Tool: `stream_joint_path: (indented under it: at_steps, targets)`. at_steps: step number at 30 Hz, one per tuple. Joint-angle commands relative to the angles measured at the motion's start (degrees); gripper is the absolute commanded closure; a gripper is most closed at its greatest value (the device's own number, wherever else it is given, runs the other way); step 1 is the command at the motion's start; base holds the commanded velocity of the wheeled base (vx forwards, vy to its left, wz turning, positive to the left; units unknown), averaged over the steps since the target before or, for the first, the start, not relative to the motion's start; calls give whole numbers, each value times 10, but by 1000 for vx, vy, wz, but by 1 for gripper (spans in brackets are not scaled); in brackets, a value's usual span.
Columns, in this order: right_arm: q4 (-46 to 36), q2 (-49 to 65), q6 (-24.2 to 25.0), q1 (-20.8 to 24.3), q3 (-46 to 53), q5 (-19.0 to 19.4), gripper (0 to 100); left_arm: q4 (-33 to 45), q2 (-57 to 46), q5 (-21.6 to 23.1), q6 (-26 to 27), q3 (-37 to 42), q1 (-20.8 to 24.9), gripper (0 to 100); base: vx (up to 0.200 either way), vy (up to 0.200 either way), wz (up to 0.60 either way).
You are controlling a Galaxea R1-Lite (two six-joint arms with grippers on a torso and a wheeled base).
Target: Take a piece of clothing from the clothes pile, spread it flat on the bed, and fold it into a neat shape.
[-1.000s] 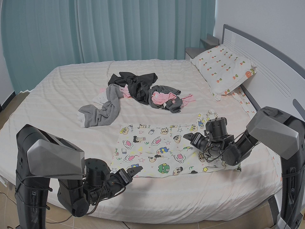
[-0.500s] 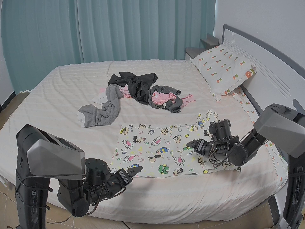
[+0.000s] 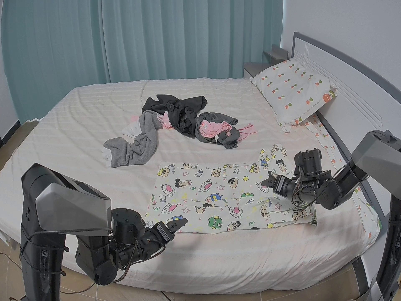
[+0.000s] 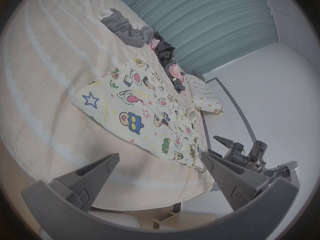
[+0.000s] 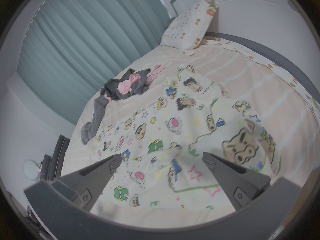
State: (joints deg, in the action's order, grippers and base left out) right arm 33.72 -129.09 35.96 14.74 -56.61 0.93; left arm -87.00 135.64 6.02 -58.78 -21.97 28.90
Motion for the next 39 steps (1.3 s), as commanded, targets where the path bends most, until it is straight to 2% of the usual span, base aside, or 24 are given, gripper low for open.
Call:
stream_joint_path:
  at_steps: [1, 8, 18, 28, 32, 39]
  targets:
    - [0, -64, 13, -47, -23, 28, 0, 0, 1, 0, 0, 0, -1, 0, 0, 0, 0]
    - [0, -120, 6, -67, -42, 25, 0, 0, 1, 0, 0, 0, -1, 0, 0, 0, 0]
    - [2, -140, 5, -67, -53, 23, 0, 0, 1, 0, 0, 0, 0, 0, 0, 0, 0]
    - [47, -68, 20, -69, -32, 25, 0, 0, 1, 0, 0, 0, -1, 0, 0, 0, 0]
    - [71, -44, 20, -58, -2, 25, 0, 0, 1, 0, 0, 0, -1, 0, 0, 0, 0]
    - [92, -32, 14, -3, 64, 29, 0, 0, 1, 0, 0, 0, -1, 0, 0, 0, 0]
